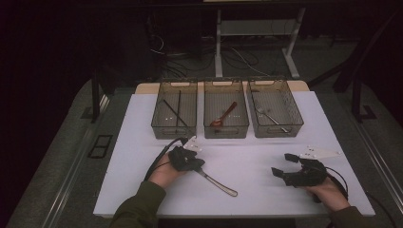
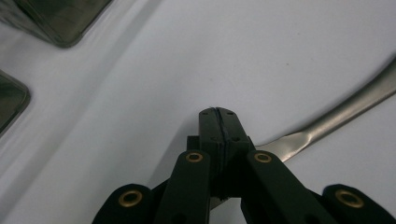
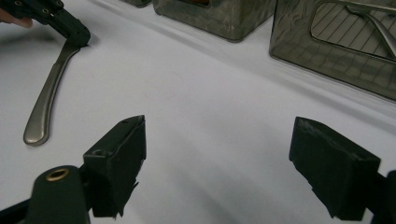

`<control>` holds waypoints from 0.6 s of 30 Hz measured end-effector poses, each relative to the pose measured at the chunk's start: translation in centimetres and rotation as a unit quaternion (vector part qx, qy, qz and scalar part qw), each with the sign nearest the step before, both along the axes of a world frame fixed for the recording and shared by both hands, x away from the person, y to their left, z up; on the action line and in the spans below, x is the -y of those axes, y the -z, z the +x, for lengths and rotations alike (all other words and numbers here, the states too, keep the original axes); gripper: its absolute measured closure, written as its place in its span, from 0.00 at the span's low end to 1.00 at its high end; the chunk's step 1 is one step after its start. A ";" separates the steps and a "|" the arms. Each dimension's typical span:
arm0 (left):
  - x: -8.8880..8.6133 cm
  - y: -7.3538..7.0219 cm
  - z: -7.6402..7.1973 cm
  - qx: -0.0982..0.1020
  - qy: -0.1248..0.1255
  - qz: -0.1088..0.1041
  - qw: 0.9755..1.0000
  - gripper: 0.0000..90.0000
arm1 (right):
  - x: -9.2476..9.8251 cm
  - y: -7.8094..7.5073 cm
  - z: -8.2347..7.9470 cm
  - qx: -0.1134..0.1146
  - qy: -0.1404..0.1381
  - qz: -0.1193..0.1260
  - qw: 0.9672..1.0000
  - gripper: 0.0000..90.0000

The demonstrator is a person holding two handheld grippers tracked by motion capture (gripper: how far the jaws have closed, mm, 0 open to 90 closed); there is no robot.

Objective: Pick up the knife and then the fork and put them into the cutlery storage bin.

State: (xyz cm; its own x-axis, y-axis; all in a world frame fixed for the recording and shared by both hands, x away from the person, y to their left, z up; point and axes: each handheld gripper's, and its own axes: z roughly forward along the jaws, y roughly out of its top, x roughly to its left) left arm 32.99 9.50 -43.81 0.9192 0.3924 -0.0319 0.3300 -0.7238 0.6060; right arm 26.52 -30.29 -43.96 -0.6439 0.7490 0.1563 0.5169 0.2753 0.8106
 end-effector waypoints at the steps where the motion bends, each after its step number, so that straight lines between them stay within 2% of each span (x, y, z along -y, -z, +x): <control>1: -0.1 -0.1 0.0 0.005 0.007 0.004 1.000 0.99 | 0.0 0.0 0.0 0.000 0.000 -0.001 1.000 0.20; 2: -0.1 -0.1 -0.2 0.002 0.004 0.004 1.000 0.99 | 0.0 0.1 0.0 0.001 0.000 -0.002 1.000 0.20; 5: -0.3 -0.3 -0.6 0.006 0.015 0.019 1.000 0.99 | 0.0 0.1 0.0 0.000 -0.001 -0.004 1.000 0.20; 9: -0.8 -0.4 -1.5 -0.002 0.014 0.022 1.000 0.99 | 0.0 0.1 0.0 -0.002 0.000 -0.006 1.000 0.20; 10: -1.1 -0.5 -1.5 0.002 0.020 0.025 0.999 0.99 | 0.0 0.1 0.0 -0.003 0.000 -0.006 1.000 0.20; 11: -1.3 -0.5 -1.9 -0.005 0.012 0.019 1.000 0.99 | 0.0 0.1 0.0 -0.002 -0.001 -0.006 1.000 0.20; 12: -1.5 -0.5 -1.9 -0.002 0.018 0.017 1.000 0.99 | 0.0 0.1 0.0 -0.002 -0.001 -0.006 1.000 0.20; 15: -2.2 -0.6 -2.5 -0.018 0.017 0.005 1.000 0.99 | 0.0 0.1 0.0 -0.002 -0.001 -0.006 1.000 0.20; 18: -2.7 -0.6 -3.2 -0.018 0.016 -0.001 1.000 0.99 | 0.0 0.2 0.0 -0.003 -0.001 -0.006 1.000 0.20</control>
